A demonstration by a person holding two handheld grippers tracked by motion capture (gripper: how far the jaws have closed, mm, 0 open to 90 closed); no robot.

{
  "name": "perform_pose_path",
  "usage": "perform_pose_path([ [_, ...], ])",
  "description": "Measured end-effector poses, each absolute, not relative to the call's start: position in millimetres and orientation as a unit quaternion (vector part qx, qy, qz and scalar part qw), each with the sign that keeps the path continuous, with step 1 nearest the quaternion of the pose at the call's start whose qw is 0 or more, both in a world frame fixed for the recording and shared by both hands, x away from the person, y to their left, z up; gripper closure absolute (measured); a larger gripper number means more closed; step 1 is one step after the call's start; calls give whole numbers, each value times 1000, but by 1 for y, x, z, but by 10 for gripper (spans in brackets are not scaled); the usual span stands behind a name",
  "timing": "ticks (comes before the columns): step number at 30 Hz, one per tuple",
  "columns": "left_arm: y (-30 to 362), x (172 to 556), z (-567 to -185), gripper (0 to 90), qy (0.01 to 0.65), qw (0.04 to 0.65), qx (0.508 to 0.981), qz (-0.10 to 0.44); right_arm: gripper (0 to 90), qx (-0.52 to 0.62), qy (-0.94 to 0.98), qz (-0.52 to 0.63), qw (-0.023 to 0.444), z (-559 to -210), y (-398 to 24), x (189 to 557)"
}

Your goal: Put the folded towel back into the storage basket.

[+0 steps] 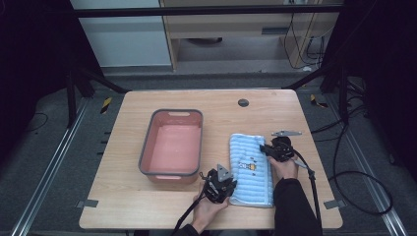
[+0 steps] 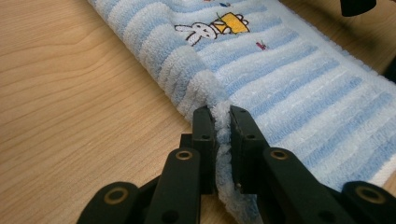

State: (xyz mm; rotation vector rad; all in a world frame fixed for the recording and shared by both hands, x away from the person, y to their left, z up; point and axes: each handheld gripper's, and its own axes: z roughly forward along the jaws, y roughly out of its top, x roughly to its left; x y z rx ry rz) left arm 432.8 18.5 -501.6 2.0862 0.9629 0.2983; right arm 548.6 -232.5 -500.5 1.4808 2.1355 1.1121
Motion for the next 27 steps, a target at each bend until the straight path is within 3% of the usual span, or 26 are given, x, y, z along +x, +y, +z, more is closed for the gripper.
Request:
perform_pose_path([
  [10, 27, 434, -496, 833, 388, 427, 809, 110, 842, 502, 742, 409, 173, -483, -231, 542],
  [27, 39, 426, -454, 834, 362, 455, 802, 135, 842, 478, 731, 435, 218, -433, -219, 528],
])
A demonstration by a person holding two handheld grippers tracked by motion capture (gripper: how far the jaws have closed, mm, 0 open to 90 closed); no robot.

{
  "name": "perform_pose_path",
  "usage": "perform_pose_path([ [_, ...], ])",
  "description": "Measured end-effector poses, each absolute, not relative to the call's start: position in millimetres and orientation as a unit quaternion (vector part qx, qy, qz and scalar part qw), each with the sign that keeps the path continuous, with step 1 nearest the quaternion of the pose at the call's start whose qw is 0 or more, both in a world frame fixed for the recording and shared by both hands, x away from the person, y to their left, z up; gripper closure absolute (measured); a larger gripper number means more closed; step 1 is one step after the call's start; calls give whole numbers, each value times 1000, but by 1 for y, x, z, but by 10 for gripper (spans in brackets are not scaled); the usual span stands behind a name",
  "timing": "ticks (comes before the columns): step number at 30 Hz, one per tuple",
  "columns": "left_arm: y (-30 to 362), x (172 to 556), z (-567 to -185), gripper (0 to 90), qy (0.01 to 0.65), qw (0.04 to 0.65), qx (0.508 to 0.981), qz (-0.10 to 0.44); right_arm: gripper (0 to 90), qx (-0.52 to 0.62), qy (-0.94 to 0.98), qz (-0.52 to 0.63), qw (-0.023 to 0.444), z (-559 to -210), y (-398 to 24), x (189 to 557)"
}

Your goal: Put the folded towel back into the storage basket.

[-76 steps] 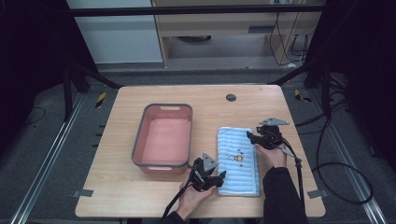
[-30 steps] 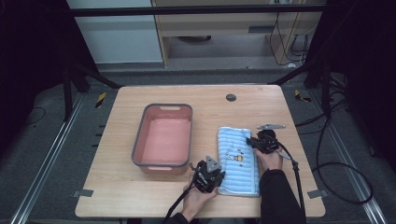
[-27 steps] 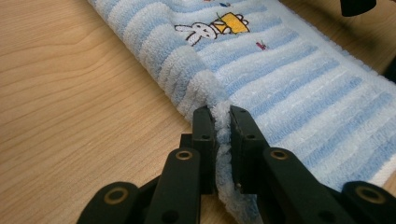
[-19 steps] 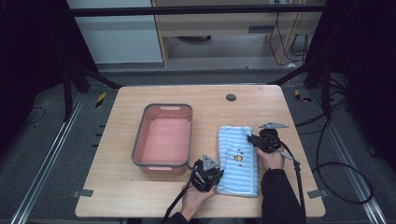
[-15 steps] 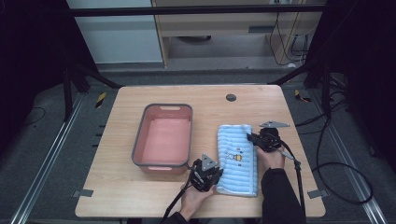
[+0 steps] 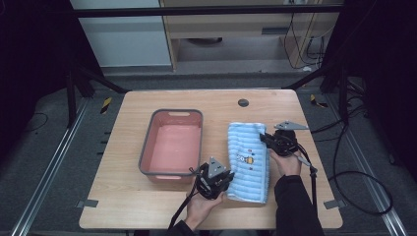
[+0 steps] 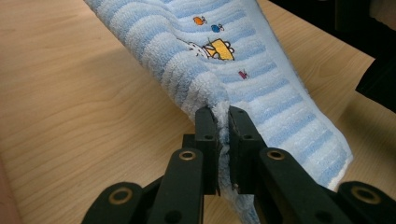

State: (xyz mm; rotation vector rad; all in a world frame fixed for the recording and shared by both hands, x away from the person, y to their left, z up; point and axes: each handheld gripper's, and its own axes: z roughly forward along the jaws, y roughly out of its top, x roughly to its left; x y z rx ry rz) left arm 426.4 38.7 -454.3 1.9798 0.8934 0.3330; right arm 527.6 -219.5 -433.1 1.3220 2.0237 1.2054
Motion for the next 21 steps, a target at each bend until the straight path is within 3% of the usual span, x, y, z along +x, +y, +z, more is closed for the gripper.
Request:
perform_pose_path([
  [21, 59, 424, -408, 834, 346, 474, 792, 170, 842, 453, 715, 471, 249, -382, -205, 522],
])
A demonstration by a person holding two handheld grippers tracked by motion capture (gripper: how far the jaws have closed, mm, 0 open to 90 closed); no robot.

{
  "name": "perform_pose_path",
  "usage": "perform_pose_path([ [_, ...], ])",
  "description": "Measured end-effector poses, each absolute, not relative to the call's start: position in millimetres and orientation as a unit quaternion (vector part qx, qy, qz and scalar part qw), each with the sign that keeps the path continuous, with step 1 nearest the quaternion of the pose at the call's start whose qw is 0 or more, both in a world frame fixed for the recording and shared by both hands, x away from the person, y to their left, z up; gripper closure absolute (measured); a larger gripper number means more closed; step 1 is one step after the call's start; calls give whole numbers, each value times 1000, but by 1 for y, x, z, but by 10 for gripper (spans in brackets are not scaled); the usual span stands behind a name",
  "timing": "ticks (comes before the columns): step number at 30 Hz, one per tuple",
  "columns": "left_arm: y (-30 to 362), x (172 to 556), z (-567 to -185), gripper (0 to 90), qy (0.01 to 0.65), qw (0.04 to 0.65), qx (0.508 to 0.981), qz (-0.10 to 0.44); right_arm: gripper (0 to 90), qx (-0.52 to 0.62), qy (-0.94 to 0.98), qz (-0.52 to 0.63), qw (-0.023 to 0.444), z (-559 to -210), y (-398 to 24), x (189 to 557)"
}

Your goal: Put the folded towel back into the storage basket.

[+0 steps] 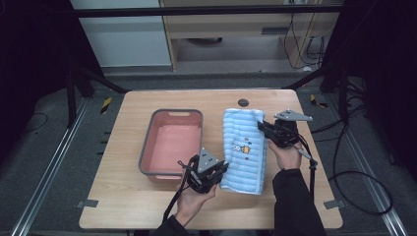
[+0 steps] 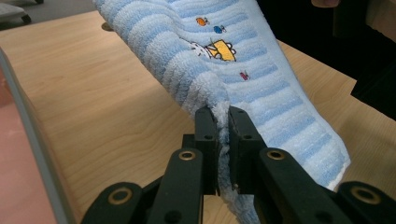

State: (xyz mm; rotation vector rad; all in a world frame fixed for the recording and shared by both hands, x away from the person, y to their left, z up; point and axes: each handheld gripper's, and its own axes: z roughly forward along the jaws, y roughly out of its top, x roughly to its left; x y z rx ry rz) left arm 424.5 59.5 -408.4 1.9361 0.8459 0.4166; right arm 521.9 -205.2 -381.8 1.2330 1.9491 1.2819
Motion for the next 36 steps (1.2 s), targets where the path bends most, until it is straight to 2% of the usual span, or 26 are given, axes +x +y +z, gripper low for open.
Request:
perform_pose_path([
  [15, 74, 422, -378, 834, 342, 489, 778, 197, 842, 437, 711, 485, 262, -352, -189, 522],
  [25, 98, 424, -356, 834, 346, 501, 763, 215, 842, 417, 709, 499, 272, -321, -169, 523],
  [36, 120, 425, -347, 834, 354, 504, 753, 230, 843, 400, 715, 506, 270, -309, -142, 532],
])
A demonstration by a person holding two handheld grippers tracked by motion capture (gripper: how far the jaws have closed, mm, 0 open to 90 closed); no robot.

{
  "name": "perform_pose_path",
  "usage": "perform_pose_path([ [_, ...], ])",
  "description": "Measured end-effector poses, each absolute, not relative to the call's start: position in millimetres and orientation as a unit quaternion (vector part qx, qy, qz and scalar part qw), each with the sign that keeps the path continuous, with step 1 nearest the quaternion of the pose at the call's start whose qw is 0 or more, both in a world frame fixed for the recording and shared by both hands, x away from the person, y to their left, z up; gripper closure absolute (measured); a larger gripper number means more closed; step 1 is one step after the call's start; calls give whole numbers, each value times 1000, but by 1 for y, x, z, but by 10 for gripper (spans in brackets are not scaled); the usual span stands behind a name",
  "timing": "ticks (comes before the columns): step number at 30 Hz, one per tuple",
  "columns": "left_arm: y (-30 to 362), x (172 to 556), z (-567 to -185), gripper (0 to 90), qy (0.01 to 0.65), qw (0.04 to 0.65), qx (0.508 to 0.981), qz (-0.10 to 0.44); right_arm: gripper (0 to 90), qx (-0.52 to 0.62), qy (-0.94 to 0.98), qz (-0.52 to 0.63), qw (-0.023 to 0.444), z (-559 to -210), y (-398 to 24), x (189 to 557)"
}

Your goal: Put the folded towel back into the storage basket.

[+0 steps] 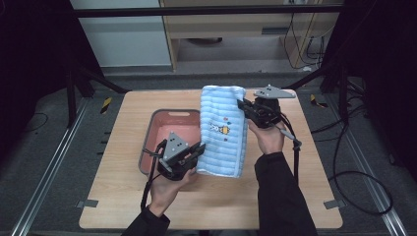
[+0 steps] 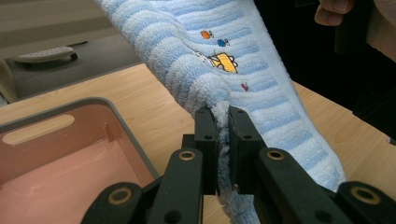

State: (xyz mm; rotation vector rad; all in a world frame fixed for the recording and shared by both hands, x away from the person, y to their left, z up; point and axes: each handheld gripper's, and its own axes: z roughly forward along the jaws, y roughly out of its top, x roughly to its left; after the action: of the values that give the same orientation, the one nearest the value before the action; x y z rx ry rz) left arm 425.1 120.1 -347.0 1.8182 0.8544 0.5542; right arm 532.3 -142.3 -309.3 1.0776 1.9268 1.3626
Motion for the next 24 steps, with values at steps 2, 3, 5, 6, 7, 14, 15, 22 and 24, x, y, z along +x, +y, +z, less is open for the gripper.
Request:
perform_pose_path([
  [2, 123, 425, -346, 834, 355, 504, 752, 231, 843, 397, 716, 506, 271, -308, -140, 533],
  [3, 128, 426, -344, 834, 358, 505, 750, 234, 842, 393, 719, 505, 272, -305, -134, 535],
  [5, 133, 426, -342, 834, 361, 506, 747, 237, 843, 390, 719, 507, 271, -302, -129, 537],
  [6, 136, 426, -341, 834, 362, 507, 745, 238, 843, 388, 719, 509, 272, -301, -127, 538],
  [7, 138, 427, -341, 834, 364, 507, 744, 240, 843, 387, 718, 511, 270, -300, -125, 539],
  [14, 155, 429, -338, 834, 371, 504, 739, 249, 843, 379, 721, 516, 266, -299, -107, 546],
  [15, 158, 429, -338, 834, 373, 503, 738, 250, 843, 378, 721, 517, 265, -299, -104, 548],
  [22, 176, 431, -336, 834, 382, 498, 732, 263, 842, 367, 727, 520, 258, -301, -80, 557],
  [24, 181, 432, -337, 834, 387, 499, 729, 265, 843, 365, 727, 521, 257, -301, -76, 559],
])
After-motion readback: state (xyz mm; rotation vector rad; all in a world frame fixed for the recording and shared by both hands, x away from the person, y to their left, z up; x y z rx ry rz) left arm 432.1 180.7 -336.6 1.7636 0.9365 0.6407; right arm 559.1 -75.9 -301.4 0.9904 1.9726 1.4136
